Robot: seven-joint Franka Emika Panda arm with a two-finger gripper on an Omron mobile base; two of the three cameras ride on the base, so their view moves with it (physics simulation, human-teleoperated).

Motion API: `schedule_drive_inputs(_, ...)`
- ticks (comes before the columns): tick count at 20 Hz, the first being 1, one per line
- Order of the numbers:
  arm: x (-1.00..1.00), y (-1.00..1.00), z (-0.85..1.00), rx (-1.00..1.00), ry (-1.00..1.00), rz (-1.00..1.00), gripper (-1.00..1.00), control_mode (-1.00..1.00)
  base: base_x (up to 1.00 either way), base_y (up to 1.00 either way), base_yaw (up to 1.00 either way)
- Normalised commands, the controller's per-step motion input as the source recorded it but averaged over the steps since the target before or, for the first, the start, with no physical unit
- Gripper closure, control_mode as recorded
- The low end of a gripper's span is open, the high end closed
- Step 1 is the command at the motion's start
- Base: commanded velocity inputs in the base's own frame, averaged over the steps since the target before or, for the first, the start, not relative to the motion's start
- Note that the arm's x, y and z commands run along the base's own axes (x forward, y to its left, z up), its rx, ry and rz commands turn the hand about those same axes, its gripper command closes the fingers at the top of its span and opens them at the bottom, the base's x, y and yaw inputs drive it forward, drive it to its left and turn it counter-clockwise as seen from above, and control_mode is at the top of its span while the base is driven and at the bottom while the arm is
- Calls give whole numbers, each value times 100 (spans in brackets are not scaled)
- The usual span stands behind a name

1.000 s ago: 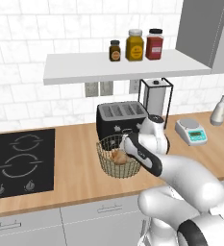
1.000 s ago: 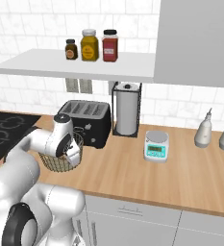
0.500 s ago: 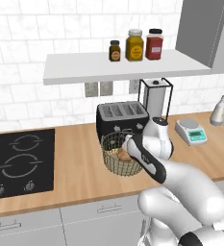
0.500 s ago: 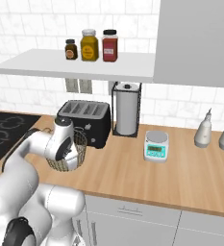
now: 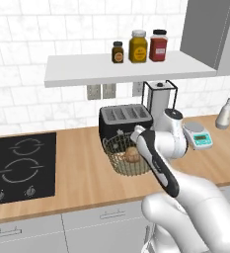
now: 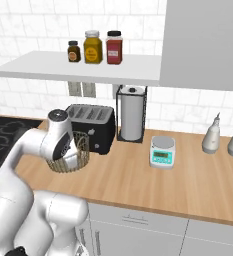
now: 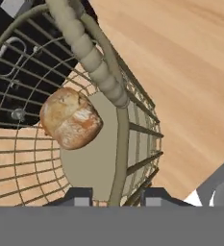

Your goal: Open the cabinet, pick up the bread from the cabinet and place it in the basket. Then move the basket to the dining counter.

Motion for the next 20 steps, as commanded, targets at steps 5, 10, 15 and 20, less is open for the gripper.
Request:
schedule_drive_inputs(5,-98,-29,92,-1,-8,-6,100,-100,0,0,0)
schedule_drive_inputs(10,-77,-40,84,0,-13,-9,100,-100,0,0,0)
schedule_drive_inputs(15,-14,-26,97,0,-2,-7,100,-100,0,0,0)
schedule_drive_inputs(20,-8,0,30,0,2,-3,100,-100,0,0,0)
